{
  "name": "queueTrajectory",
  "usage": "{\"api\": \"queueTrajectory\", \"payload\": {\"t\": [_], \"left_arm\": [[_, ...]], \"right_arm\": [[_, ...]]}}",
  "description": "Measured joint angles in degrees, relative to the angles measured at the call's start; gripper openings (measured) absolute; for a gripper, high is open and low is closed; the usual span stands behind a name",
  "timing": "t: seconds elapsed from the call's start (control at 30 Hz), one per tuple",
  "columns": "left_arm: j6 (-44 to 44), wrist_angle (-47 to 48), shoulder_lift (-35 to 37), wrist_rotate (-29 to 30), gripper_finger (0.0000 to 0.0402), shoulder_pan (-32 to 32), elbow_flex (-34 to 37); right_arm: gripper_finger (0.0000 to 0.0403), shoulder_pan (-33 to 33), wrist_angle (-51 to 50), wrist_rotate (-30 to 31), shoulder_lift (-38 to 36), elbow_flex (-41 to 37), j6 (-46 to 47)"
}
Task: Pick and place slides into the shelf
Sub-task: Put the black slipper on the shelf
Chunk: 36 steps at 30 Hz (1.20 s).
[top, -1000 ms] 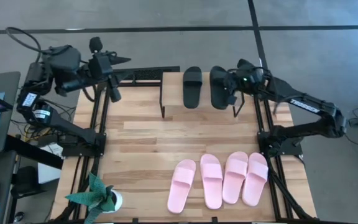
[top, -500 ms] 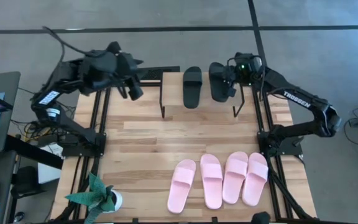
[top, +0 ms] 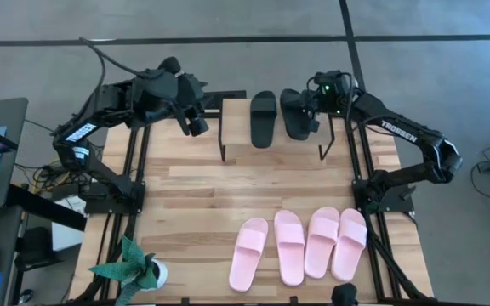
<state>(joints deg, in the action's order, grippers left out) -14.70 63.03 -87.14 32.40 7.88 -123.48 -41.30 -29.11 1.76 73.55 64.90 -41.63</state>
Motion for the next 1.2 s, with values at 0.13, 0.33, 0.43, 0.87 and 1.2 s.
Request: {"api": "queueTrajectory", "payload": {"t": [0.13, 0.33, 0.43, 0.87, 1.2], "left_arm": [[0.0, 0.1, 0.8, 0.1, 0.0153, 0.0, 0.0], [0.0, 0.2, 0.9, 0.3, 0.0153, 0.0, 0.0], [-0.6, 0.2, 0.9, 0.2, 0.0153, 0.0, 0.0], [-0.6, 0.5, 0.9, 0.2, 0.0153, 0.0, 0.0], [-0.2, 0.5, 0.9, -0.1, 0.0153, 0.0, 0.0]], "right_arm": [[0.0000, 0.1, 1.4, 0.5, 0.8, 0.0, 0.0], [0.0000, 0.4, 1.3, 0.9, 0.8, 0.0, -0.4], [0.0000, 0.4, 1.3, 1.1, 0.8, 0.0, -0.4], [0.0000, 2.4, 2.4, 2.8, 4.6, 0.0, 0.1], [0.0000, 1.9, 3.0, 2.8, 4.6, 0.0, 0.2]]}}
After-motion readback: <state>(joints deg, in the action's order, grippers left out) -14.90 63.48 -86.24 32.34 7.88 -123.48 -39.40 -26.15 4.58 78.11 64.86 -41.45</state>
